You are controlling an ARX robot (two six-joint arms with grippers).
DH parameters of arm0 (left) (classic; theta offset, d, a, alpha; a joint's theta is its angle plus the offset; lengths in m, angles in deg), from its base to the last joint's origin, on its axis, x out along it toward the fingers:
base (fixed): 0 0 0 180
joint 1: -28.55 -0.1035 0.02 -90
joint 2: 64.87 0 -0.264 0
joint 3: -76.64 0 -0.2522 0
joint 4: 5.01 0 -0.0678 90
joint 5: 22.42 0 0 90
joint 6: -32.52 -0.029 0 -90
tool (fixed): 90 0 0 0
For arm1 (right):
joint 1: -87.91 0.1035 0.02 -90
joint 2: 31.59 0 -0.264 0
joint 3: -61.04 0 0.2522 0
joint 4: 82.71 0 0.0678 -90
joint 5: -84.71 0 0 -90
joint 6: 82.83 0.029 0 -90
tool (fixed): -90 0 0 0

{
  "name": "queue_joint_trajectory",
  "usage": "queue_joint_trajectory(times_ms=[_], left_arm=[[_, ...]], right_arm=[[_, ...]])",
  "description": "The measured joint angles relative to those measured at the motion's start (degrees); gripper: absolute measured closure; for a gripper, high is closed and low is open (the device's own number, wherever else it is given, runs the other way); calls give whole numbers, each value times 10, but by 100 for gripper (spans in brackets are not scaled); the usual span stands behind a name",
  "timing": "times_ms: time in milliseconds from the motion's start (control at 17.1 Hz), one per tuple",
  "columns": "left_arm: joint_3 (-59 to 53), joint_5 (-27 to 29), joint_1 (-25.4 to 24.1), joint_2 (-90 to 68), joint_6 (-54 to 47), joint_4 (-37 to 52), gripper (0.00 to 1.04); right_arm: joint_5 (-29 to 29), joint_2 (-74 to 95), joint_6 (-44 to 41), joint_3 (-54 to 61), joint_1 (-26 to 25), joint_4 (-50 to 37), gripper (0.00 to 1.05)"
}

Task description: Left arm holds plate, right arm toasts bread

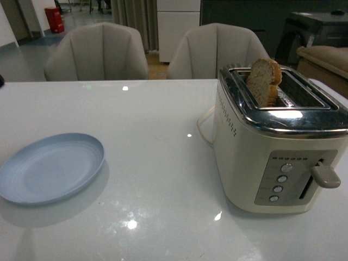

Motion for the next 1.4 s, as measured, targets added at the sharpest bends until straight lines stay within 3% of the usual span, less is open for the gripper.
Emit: queue_joint_trajectory(times_ms=[292,641,758,933,1166,1225,1400], left_arm=[[-28,-30,-29,161,8,-39,7],[-9,-59,-57,221,3,-65,8],[-48,-123,-47,257,-98,-35,26],[-146,-121,-10,324,-212,-12,53],[-255,-84,17,405,-245,6,98],[-279,-76,26,431,-246,7,103],[-322,-61,39,482,-247,-6,103]], right_arm=[[0,0,0,0,0,0,6],[0,0,0,0,0,0,6],[0,0,0,0,0,0,6],[0,0,0,0,0,0,6],[0,0,0,0,0,0,6],[0,0,0,0,0,0,6],[0,0,0,0,0,0,6]])
